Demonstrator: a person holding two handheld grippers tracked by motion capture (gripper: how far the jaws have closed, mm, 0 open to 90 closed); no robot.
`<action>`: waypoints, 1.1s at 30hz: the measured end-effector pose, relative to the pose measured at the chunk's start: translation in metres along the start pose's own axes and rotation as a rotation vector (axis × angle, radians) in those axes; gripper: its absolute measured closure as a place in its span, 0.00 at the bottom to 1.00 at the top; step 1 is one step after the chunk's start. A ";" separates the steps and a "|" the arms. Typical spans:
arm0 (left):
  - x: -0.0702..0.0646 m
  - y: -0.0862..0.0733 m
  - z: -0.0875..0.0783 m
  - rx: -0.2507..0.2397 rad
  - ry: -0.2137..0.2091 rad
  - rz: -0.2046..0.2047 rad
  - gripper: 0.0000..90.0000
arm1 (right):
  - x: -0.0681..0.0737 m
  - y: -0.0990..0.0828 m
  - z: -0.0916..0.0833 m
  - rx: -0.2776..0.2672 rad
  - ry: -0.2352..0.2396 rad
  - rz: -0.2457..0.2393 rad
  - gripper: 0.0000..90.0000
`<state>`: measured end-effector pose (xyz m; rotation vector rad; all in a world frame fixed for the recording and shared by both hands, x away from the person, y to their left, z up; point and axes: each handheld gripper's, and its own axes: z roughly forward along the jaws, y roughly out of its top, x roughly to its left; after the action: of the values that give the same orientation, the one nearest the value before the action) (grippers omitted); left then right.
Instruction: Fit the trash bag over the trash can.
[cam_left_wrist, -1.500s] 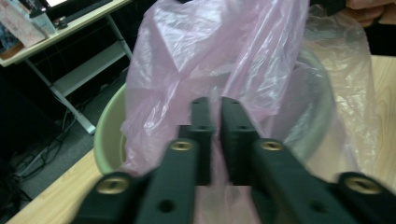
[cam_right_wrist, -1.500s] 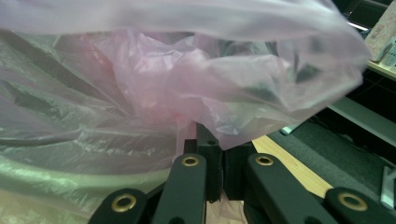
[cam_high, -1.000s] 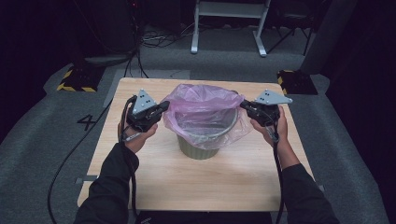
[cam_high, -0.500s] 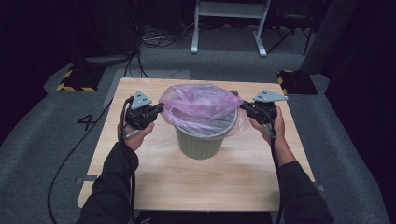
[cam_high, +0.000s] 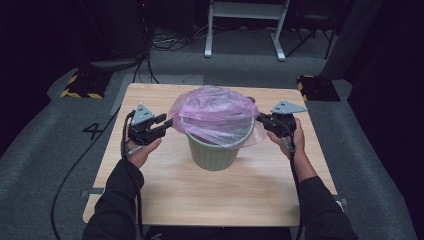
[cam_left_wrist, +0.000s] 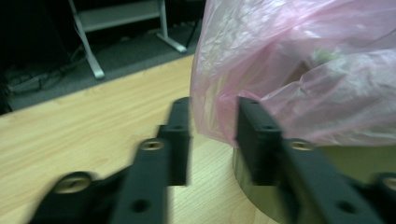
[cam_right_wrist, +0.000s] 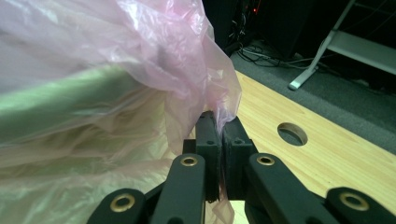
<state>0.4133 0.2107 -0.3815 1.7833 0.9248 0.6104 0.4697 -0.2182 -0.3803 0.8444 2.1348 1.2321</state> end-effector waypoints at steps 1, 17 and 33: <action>-0.002 0.000 -0.007 -0.013 -0.019 0.010 0.58 | 0.001 0.000 -0.002 -0.003 0.001 0.000 0.97; -0.077 0.009 -0.042 -0.047 -0.042 0.315 0.25 | 0.012 0.009 -0.025 -0.036 0.029 -0.039 0.94; -0.059 0.015 -0.018 0.002 -0.114 0.294 0.99 | 0.011 0.007 -0.032 -0.037 0.074 -0.044 0.95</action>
<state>0.3703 0.1693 -0.3601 1.9512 0.5904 0.6838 0.4419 -0.2249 -0.3614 0.7428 2.1696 1.2951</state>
